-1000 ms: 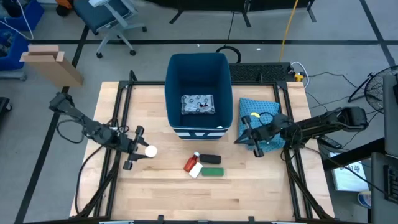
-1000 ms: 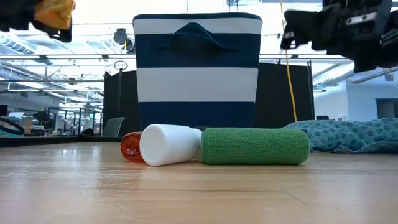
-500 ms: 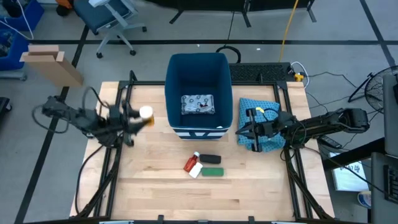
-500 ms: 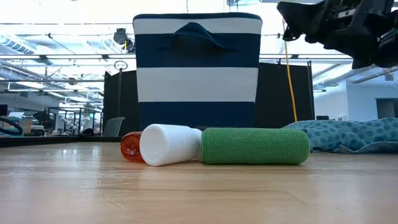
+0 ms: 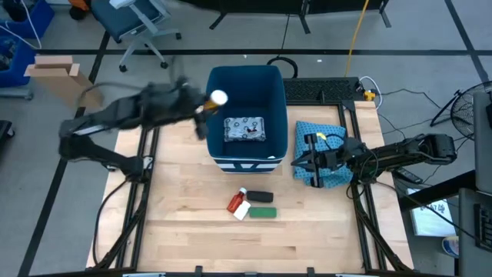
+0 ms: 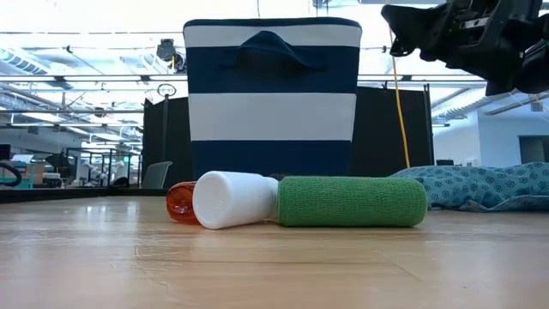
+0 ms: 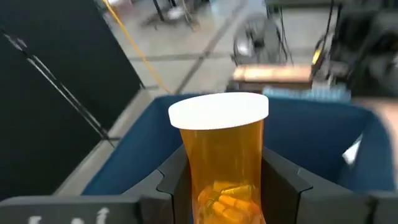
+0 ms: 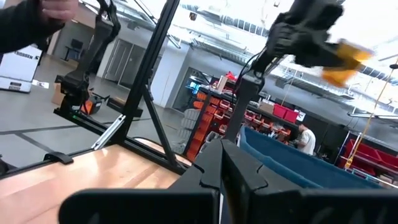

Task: Pick & place medical supplies in basket/bin
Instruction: Put the yellow pill bottle into the blue bin, then put the green rolled bandage into the blue bin

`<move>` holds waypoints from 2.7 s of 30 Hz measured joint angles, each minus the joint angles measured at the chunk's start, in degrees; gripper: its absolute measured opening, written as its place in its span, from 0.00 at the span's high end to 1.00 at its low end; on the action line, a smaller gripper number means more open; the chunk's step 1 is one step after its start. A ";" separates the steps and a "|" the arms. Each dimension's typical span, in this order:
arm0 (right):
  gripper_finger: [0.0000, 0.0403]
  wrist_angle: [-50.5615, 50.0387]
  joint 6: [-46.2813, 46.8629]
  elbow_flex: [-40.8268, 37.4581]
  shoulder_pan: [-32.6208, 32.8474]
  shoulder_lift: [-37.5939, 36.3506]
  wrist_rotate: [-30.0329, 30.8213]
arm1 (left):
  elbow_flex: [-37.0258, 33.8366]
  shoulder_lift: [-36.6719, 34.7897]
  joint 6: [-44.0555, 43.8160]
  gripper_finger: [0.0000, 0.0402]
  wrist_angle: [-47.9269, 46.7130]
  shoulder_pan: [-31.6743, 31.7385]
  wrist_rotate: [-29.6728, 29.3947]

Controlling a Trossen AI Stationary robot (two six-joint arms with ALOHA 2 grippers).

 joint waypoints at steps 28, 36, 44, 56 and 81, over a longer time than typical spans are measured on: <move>1.00 -4.17 -3.77 0.00 -0.02 0.00 0.08 | 21.73 41.70 35.01 0.65 -14.56 19.30 19.15; 1.00 -5.03 -3.82 -0.02 -0.02 0.00 0.17 | 21.71 46.01 29.91 0.65 -15.92 22.29 20.26; 1.00 -5.56 -3.84 -0.02 -0.02 0.00 0.17 | 20.74 49.84 29.03 0.65 -16.95 23.90 24.25; 1.00 -6.99 -5.16 -0.02 -0.02 0.02 0.17 | 15.55 54.78 30.15 0.65 -12.92 23.95 23.32; 1.00 -7.10 -6.34 -0.02 -0.04 0.02 -0.07 | 15.19 17.49 27.73 0.08 -14.43 20.12 17.79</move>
